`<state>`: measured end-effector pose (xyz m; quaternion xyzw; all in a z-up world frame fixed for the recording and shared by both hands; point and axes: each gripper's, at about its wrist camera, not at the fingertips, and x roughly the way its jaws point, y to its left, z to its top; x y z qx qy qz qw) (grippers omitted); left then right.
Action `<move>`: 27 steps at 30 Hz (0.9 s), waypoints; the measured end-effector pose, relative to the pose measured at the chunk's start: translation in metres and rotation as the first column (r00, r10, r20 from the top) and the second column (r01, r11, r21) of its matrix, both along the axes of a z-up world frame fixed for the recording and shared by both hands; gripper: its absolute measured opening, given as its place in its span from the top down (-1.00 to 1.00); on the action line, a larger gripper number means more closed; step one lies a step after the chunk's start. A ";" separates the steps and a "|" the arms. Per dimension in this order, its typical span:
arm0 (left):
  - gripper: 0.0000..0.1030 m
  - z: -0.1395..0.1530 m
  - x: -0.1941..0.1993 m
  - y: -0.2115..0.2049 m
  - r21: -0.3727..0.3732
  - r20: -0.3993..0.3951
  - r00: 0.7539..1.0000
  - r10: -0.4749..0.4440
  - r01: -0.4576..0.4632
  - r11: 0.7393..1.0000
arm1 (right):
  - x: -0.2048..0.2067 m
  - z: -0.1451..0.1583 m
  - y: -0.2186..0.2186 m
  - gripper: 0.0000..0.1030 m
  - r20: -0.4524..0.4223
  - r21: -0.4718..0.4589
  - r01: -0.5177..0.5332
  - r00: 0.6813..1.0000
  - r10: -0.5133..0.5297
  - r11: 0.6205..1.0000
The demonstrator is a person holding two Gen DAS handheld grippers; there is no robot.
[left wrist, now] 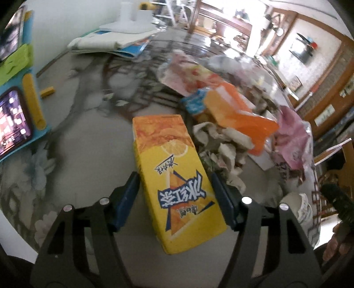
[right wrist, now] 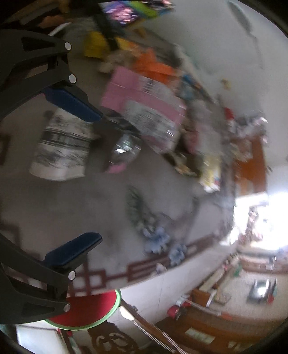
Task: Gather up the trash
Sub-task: 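Grasp the yellow juice carton with the left tool while the right tool grasps the white paper cup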
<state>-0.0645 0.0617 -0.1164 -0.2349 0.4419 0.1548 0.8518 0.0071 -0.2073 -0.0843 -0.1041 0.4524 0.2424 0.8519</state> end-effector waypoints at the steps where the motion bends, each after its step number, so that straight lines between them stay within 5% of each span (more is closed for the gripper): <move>1: -0.25 0.000 0.002 -0.002 -0.012 0.006 1.000 -0.012 0.012 1.000 | -0.002 -0.004 0.003 -0.86 -0.025 -0.012 -0.028 0.999 0.027 1.000; 5: -0.25 0.001 0.011 -0.006 -0.031 0.014 1.000 -0.028 0.029 0.999 | -0.009 -0.019 0.005 -0.86 -0.105 -0.020 -0.063 0.993 0.061 0.998; 14: -0.26 0.002 0.022 -0.018 -0.019 0.021 0.998 -0.060 0.061 0.998 | -0.002 -0.039 -0.011 -0.87 -0.313 0.155 0.118 0.948 -0.064 0.981; 21: -0.25 0.006 0.020 -0.018 0.000 0.039 0.998 -0.056 0.056 0.998 | -0.010 -0.043 0.002 -0.84 -0.293 0.126 0.095 0.955 -0.055 0.987; 23: -0.25 0.009 0.018 -0.016 0.011 0.053 0.998 -0.040 0.039 0.999 | -0.012 -0.041 0.003 -0.51 -0.277 0.129 0.083 0.960 -0.044 0.988; 27: -0.22 0.019 0.008 -0.006 0.022 0.093 0.995 0.021 -0.024 0.999 | -0.009 -0.037 -0.006 -0.50 -0.245 0.160 0.104 0.968 -0.062 0.982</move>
